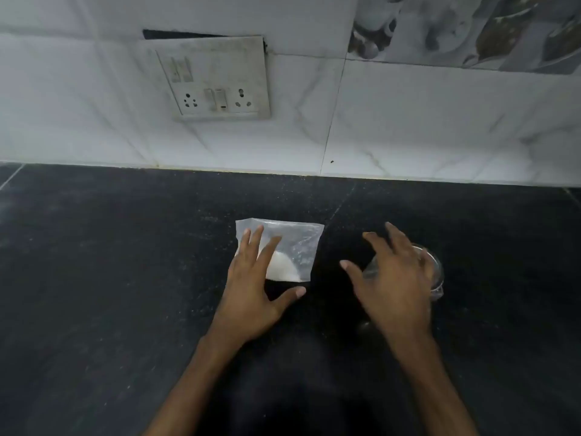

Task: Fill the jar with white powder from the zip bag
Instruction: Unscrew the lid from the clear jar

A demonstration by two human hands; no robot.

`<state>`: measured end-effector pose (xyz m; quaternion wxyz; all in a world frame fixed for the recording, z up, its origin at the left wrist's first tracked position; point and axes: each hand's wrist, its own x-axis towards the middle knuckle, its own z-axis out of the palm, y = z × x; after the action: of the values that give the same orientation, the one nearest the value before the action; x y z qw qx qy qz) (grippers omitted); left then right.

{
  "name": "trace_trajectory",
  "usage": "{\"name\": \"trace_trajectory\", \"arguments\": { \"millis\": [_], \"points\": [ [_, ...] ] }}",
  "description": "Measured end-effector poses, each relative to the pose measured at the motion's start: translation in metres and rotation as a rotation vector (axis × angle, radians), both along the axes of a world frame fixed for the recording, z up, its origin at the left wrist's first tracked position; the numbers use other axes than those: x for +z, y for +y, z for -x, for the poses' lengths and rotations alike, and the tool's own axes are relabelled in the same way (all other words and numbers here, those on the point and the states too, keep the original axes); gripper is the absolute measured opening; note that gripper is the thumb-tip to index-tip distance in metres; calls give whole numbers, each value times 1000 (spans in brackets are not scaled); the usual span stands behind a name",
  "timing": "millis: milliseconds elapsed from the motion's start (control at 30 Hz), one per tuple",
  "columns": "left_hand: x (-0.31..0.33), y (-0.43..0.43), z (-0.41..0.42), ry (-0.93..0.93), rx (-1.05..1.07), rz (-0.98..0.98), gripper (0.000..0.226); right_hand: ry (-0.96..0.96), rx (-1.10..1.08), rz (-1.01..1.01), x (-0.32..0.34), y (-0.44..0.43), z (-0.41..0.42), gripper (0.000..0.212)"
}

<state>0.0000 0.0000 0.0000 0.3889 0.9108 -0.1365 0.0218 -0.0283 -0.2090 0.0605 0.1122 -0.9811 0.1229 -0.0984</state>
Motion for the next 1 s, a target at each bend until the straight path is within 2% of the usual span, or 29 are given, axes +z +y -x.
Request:
{"name": "trace_trajectory", "arguments": {
  "millis": [133, 200, 300, 500, 633, 700, 833, 1000],
  "points": [
    [6, -2, -5, -18, -50, 57, 83, 19, -121, -54, 0, -27, -4, 63],
    [8, -9, -6, -16, -88, 78, 78, 26, -157, -146, -6, -37, -6, 66],
    [8, -22, -3, 43, -160, 94, 75, -67, -217, -274, -11, -43, -8, 70],
    [-5, -55, 24, 161, -302, 129, 88, -93, -229, -273, -20, -24, -6, 65],
    [-14, -64, 26, 167, -279, 225, 105, -84, -184, -266, -23, 11, -3, 65],
    [-14, -61, 25, 146, -249, 300, 106, -53, -148, -273, -24, 28, -2, 69],
    [-8, -49, 21, 91, -215, 422, 95, -20, -43, -293, -24, 55, 1, 78],
    [-16, -30, 16, 100, -130, 469, 67, -36, 71, -302, -29, 75, 4, 89]
  ]
}}
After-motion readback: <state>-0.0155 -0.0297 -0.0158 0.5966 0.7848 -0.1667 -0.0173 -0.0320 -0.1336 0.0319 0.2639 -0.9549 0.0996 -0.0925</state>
